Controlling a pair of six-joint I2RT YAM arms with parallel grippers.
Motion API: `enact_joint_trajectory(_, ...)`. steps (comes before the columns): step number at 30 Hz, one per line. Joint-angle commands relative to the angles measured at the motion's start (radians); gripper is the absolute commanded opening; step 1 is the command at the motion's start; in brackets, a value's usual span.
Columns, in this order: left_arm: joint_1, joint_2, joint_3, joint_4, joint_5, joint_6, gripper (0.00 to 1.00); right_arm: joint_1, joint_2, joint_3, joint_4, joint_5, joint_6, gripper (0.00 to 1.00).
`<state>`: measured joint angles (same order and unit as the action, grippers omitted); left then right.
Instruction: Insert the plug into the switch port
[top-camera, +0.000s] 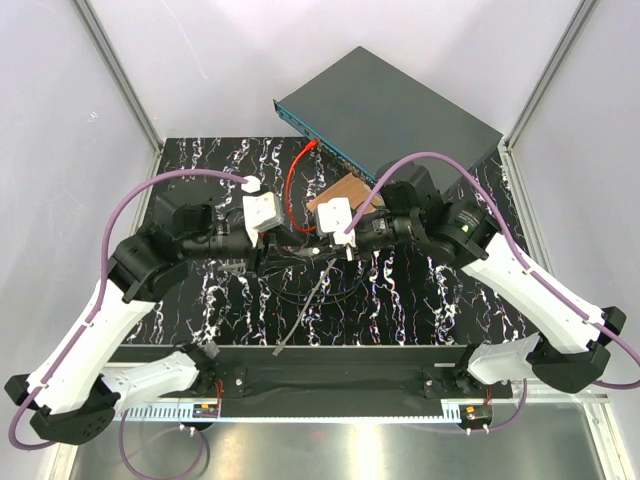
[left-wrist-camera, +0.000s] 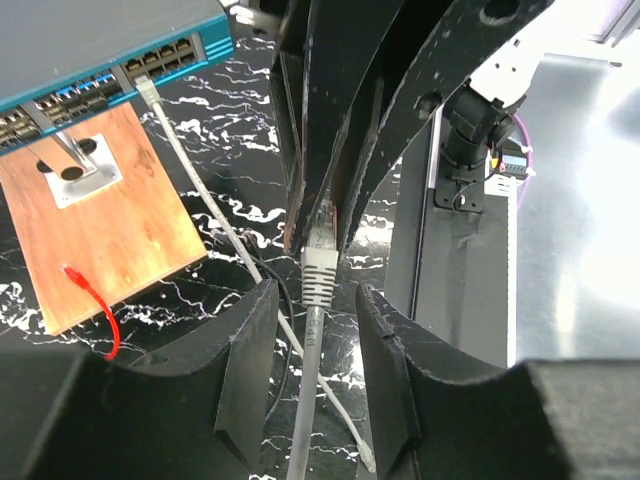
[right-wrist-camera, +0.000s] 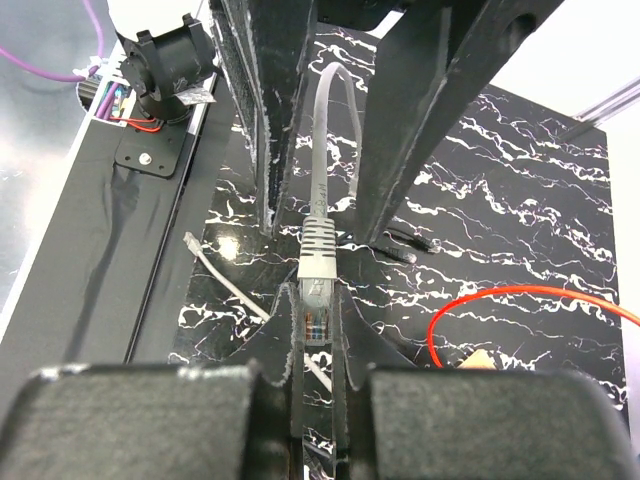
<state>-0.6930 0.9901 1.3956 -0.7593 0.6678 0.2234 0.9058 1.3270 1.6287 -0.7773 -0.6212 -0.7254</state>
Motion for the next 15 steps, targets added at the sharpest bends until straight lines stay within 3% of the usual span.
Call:
enact_joint_trajectory(1,0.003,-0.015,0.005,0.058,-0.014,-0.012,0.42,0.016,-0.026,-0.003,0.044,-0.011,-0.006,0.0)
enact_joint_trajectory(11,0.003,-0.005,-0.01,0.034,-0.017,0.008,0.39,0.018,-0.028,-0.001,0.05,-0.005,-0.005,0.0)
enact_joint_trajectory(15,0.003,-0.004,-0.009,0.031,-0.017,0.011,0.34,0.018,-0.028,-0.004,0.055,-0.005,-0.003,0.0)
